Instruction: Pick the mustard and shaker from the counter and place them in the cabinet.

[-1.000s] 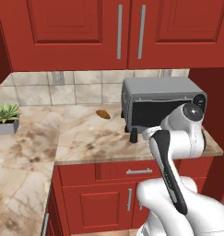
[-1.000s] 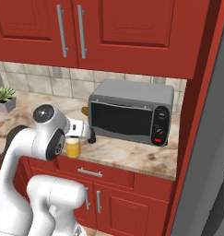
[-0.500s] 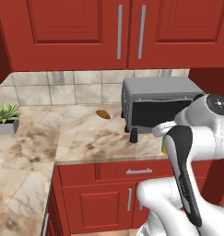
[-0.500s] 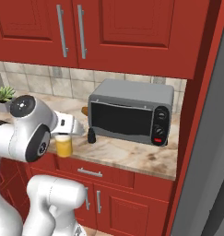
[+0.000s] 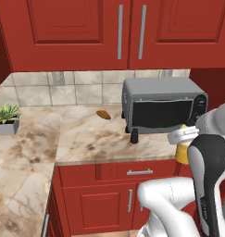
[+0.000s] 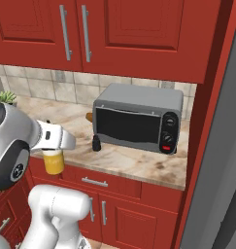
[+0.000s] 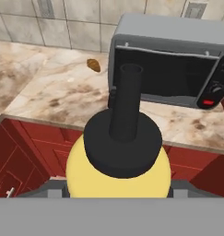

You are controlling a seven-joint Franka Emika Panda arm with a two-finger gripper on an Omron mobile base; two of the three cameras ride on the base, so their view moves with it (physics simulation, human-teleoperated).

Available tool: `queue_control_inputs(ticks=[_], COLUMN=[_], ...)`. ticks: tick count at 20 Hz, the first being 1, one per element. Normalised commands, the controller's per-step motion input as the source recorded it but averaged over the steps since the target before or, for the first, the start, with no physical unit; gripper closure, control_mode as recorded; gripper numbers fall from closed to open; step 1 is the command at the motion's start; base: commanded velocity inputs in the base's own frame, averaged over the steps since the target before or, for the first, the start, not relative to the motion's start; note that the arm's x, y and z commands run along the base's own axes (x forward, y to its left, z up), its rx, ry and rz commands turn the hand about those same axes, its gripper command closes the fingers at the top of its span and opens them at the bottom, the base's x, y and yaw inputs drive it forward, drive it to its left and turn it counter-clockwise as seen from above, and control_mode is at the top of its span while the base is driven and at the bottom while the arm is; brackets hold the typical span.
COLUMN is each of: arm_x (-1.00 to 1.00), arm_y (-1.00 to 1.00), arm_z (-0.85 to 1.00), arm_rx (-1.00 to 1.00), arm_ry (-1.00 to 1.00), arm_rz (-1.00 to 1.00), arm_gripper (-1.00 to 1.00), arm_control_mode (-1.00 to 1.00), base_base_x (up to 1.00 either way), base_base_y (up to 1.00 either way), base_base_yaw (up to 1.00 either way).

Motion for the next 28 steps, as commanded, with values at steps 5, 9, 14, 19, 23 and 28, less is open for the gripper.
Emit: queue_control_inputs(ticks=[5,9,14,19,23,28], arm_x=[-0.17,0.00,0.00,0.00,0.00,0.00], arm_y=[0.00,0.00,0.00,0.00,0.00,0.00], arm_z=[0.09,0.00,0.00,0.00,0.00,0.00], arm_rx=[0.00,0.00,0.00,0.00,0.00,0.00], arm_ry=[-0.03,0.00,0.00,0.00,0.00,0.00], arm_rz=[0.00,0.00,0.00,0.00,0.00,0.00], arm_gripper=[1.00,1.00,1.00,1.00,1.00,1.00], arm_control_mode=[1.00,1.00,1.00,1.00,1.00,1.00], base_base_x=[-0.15,-0.44,-1.00,-1.00,-1.00,-1.00], base_base_y=[0.00,0.00,0.00,0.00,0.00,-0.29], base_base_yaw=[0.00,0.00,0.00,0.00,0.00,0.00])
